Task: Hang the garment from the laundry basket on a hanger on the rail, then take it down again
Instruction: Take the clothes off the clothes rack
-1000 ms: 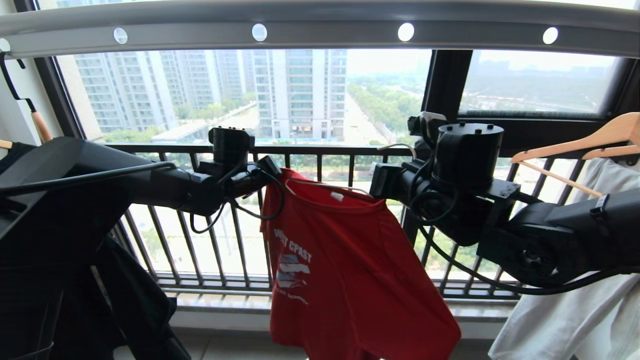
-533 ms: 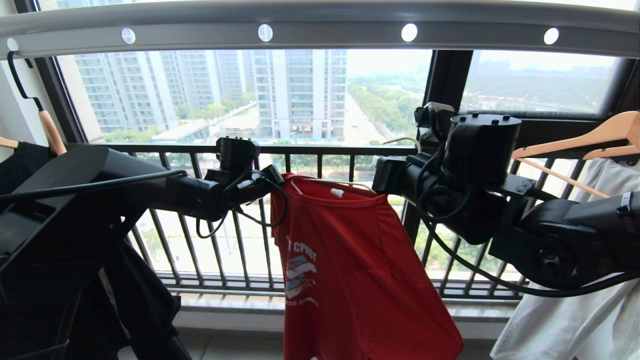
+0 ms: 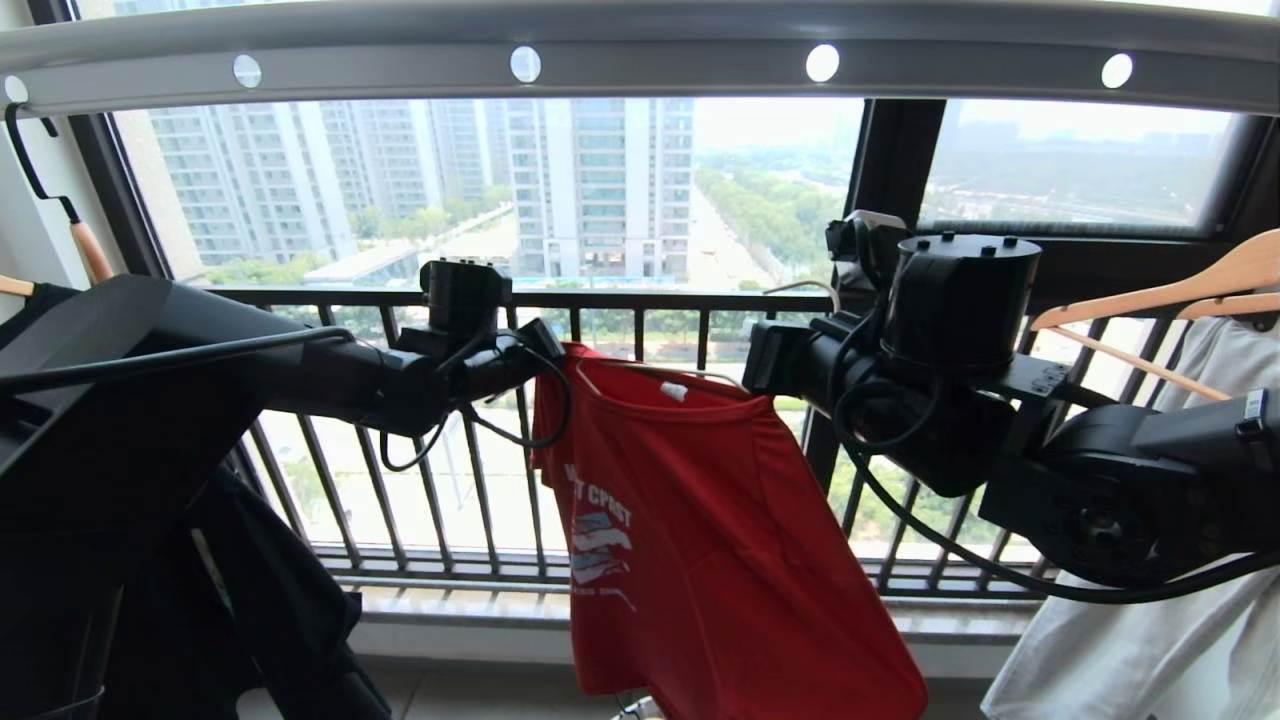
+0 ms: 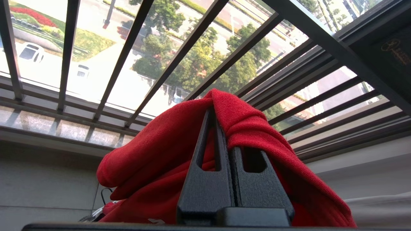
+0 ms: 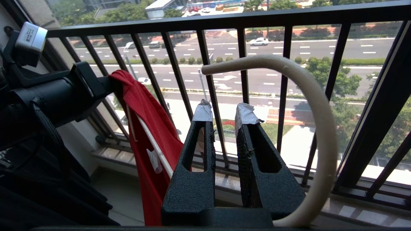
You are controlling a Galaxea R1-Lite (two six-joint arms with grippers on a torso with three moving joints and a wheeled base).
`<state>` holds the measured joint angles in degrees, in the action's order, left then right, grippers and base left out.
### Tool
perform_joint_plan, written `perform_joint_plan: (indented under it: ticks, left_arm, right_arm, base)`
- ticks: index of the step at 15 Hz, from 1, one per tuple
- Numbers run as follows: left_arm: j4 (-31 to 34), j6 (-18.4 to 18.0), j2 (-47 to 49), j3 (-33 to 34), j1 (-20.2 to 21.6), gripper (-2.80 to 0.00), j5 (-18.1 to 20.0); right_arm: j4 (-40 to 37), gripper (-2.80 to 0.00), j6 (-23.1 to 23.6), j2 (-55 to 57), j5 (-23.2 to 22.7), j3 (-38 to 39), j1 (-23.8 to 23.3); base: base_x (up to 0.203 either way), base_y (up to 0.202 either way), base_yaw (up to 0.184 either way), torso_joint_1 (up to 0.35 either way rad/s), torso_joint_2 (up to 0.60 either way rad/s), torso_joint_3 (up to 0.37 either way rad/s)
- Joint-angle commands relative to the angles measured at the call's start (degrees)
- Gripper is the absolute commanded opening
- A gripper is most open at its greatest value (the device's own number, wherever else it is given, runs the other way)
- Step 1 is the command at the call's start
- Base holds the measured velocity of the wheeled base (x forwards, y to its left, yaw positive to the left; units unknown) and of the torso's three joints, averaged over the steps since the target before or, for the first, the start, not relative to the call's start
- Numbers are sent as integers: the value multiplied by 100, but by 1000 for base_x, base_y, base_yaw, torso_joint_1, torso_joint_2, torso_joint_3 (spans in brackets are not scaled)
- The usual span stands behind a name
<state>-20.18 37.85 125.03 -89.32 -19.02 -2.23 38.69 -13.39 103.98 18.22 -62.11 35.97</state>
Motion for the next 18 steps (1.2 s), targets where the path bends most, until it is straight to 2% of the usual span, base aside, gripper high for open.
perform_joint_plan:
  ticks: [1,8,13,18]
  left_arm:
    - [-22,31,-192,20,3,-280,3]
    - [-4,-23,162,-41,-5,-280,-5]
    - [31,-213,296,0,-32,-280,3]
    - [622,-385,-28,135,-274,-280,38]
  right_arm:
    - [24,-280,-6,79,15,108,181]
    - [51,-280,-6,-150,15,200,297]
    - [68,-280,-14,-342,24,184,287]
    - [358,-280,-42,-46,19,78,88]
  base:
    - [0,0,0,0,0,0]
    - [0,0,0,0,0,0]
    - [0,0,0,0,0,0]
    - [0,0,0,0,0,0]
